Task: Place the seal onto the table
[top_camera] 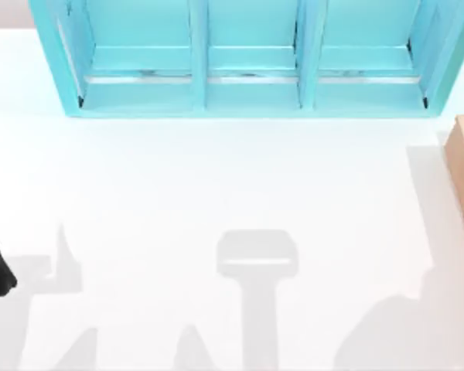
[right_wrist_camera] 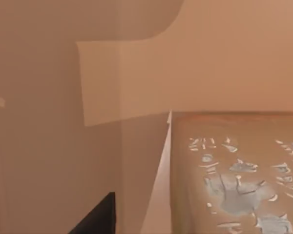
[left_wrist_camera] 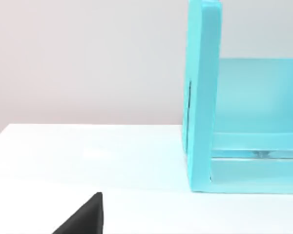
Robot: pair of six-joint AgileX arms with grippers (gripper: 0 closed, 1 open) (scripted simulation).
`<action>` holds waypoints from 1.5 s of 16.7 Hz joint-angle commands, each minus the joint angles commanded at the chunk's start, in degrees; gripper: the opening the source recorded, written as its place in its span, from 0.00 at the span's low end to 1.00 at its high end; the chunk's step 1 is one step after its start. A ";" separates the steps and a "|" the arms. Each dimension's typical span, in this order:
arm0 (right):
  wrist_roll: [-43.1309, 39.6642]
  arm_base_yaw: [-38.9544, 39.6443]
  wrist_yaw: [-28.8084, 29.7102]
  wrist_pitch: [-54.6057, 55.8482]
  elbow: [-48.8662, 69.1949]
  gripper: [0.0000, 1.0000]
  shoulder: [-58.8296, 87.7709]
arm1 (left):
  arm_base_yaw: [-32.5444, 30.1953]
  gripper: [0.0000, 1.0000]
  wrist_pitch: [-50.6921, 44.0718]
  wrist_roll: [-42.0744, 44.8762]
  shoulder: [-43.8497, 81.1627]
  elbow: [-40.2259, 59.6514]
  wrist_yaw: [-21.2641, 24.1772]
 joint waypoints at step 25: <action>8.66 2.64 -1.39 -5.55 8.92 0.00 0.05 | 0.00 1.00 0.00 0.00 0.00 0.00 0.00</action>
